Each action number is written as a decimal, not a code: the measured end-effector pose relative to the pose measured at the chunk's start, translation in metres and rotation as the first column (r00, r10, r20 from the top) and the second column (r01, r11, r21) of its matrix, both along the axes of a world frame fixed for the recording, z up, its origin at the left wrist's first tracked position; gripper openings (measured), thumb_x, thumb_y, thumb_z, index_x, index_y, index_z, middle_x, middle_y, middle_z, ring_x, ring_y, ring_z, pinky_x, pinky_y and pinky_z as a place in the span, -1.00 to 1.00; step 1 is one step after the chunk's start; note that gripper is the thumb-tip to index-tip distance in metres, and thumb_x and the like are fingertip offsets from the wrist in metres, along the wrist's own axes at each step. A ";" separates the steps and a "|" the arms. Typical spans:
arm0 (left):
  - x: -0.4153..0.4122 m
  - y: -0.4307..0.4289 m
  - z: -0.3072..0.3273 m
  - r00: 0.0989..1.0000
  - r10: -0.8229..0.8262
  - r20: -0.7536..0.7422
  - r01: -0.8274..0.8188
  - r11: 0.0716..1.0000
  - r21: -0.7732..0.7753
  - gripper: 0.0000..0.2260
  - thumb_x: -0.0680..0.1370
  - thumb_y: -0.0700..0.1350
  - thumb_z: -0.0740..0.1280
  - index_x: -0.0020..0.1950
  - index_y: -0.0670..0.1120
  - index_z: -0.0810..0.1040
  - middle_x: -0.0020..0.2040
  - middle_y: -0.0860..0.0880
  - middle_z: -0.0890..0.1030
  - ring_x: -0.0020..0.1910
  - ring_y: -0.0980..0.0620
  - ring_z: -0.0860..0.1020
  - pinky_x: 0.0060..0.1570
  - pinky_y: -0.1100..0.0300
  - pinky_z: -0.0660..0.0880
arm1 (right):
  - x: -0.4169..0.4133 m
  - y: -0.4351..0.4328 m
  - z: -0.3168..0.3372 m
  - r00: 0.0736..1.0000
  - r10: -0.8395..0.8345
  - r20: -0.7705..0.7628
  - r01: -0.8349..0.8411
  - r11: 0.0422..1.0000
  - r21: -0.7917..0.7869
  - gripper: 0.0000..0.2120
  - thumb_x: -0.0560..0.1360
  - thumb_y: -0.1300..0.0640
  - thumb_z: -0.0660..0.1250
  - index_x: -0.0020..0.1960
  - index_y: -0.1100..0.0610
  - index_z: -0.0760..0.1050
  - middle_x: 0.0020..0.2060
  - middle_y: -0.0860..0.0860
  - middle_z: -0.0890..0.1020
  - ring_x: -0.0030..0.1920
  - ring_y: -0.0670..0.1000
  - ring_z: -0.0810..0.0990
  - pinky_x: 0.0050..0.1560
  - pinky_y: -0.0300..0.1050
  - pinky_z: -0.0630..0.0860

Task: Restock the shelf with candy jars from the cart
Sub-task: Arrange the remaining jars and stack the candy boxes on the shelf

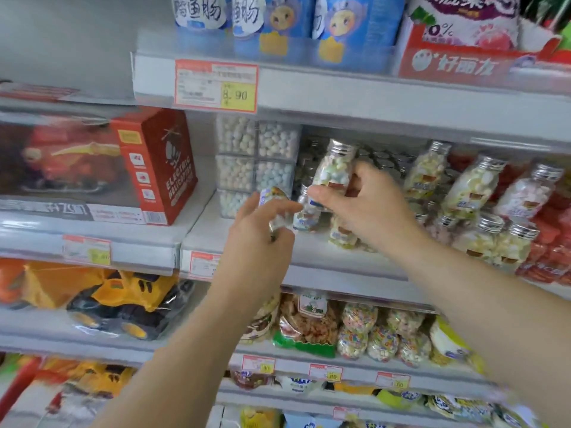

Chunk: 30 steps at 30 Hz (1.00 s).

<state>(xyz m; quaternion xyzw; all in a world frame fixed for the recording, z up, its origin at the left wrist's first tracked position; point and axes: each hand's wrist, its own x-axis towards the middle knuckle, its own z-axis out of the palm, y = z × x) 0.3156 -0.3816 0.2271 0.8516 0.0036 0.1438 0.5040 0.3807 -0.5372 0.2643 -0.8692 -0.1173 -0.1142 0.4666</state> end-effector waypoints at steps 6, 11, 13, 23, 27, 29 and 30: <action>0.019 0.019 -0.002 0.999 -0.008 0.051 -0.001 0.983 0.186 -0.79 0.58 -0.09 0.27 0.14 0.20 0.48 0.36 0.14 0.34 -0.41 0.13 0.51 -0.39 0.26 0.38 | 0.017 0.006 0.010 0.987 -0.103 0.124 0.121 0.982 -0.147 -0.63 0.37 -0.23 0.49 0.00 -0.01 0.58 -0.14 -0.14 0.66 -0.12 -0.16 0.62 -0.15 -0.19 0.52; 0.019 0.030 0.013 0.999 -0.011 0.046 -0.005 0.942 0.335 -0.86 0.50 0.18 0.33 0.02 0.21 0.52 0.06 0.20 0.44 -0.23 0.19 0.50 -0.13 0.13 0.51 | -0.008 0.023 0.011 0.993 0.034 0.110 -0.007 0.972 -0.236 -0.66 0.28 -0.20 0.56 -0.12 -0.03 0.55 -0.27 -0.19 0.65 -0.27 -0.28 0.59 -0.35 -0.38 0.46; 0.019 0.038 0.019 0.999 0.012 -0.032 0.003 0.901 0.433 -0.71 0.38 0.35 0.27 -0.03 0.22 0.48 -0.01 0.20 0.43 -0.21 0.22 0.49 -0.13 0.15 0.52 | -0.016 0.033 0.006 0.990 0.068 0.121 -0.029 0.953 -0.301 -0.60 0.25 -0.22 0.54 -0.08 -0.03 0.50 -0.24 -0.17 0.65 -0.28 -0.23 0.59 -0.32 -0.31 0.49; 0.030 0.053 0.015 0.987 0.125 -0.101 -0.043 0.810 0.585 -0.59 0.31 0.49 0.31 -0.07 0.23 0.45 0.08 0.22 0.36 -0.09 0.12 0.48 -0.07 0.09 0.52 | -0.013 0.042 0.008 0.978 0.176 0.117 -0.130 0.938 -0.321 -0.78 0.51 -0.08 0.37 0.12 -0.07 0.58 -0.08 -0.21 0.66 -0.16 -0.24 0.61 -0.07 -0.32 0.53; 0.038 0.041 0.025 0.963 0.187 -0.193 0.012 0.689 0.724 -0.44 0.38 0.49 0.28 0.25 0.20 0.42 0.23 0.15 0.37 0.06 0.04 0.49 -0.09 0.09 0.47 | 0.036 0.024 0.039 0.963 -0.017 0.269 0.133 0.898 -0.420 -0.77 0.58 0.11 0.26 0.19 0.01 0.61 0.06 -0.09 0.68 0.05 -0.11 0.61 -0.02 -0.35 0.44; 0.044 0.036 0.029 0.955 0.201 -0.216 0.035 0.648 0.761 -0.37 0.39 0.49 0.26 0.33 0.17 0.40 0.29 0.11 0.38 0.13 0.01 0.51 -0.11 0.09 0.44 | 0.077 0.019 0.046 0.956 -0.099 0.276 0.236 0.821 -0.519 -0.74 0.59 0.09 0.20 0.21 0.02 0.57 0.16 0.03 0.64 0.17 0.08 0.57 0.17 -0.18 0.47; 0.046 0.034 0.029 0.954 0.202 -0.222 0.044 0.638 0.769 -0.36 0.39 0.49 0.26 0.34 0.16 0.40 0.29 0.10 0.39 0.13 0.00 0.52 -0.11 0.08 0.44 | 0.098 0.017 0.047 0.954 -0.135 0.269 0.267 0.791 -0.551 -0.74 0.60 0.07 0.18 0.20 0.04 0.57 0.14 0.06 0.62 0.16 0.15 0.56 0.19 -0.09 0.49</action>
